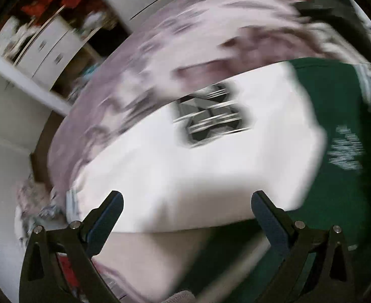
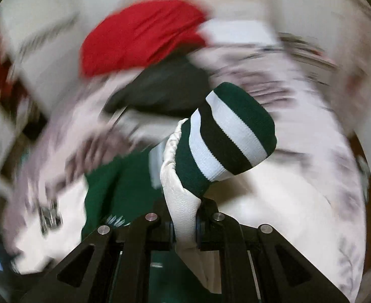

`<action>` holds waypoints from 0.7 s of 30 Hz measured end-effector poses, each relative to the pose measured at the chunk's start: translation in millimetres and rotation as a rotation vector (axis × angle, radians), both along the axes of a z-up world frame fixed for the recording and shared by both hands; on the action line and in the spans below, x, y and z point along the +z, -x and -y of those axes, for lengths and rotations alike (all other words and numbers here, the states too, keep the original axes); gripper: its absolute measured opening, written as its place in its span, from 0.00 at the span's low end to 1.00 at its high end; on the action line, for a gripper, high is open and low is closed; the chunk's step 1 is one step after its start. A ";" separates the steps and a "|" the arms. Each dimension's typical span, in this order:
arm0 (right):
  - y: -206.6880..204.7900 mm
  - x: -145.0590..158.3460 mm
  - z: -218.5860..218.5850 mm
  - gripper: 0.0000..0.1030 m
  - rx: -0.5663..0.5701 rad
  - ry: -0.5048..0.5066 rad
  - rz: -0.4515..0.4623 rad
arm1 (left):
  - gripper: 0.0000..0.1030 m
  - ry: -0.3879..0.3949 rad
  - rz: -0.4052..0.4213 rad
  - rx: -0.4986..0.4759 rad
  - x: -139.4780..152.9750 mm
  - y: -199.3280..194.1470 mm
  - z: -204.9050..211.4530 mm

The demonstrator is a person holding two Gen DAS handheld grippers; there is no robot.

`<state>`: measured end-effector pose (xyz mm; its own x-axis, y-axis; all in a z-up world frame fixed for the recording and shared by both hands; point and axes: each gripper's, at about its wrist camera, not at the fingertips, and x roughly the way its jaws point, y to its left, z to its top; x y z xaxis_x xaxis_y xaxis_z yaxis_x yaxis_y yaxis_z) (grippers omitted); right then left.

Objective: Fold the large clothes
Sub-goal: 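Fold the held sleeve across the jacket body with the right tool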

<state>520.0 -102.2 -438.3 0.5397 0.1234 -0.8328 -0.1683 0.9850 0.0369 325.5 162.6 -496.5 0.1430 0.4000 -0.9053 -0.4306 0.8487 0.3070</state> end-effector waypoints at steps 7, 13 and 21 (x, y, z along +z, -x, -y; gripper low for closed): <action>4.0 -121.6 -154.2 0.16 0.204 0.250 -0.171 | 1.00 0.026 -0.026 0.093 -17.8 44.6 -83.8; 35.8 -102.7 -99.4 0.54 0.082 -0.084 -0.392 | 1.00 0.268 -0.058 0.221 -30.3 81.7 -120.3; 122.1 -52.1 54.8 0.56 -0.332 -0.224 -0.425 | 1.00 0.733 0.037 0.488 -71.6 148.2 -155.3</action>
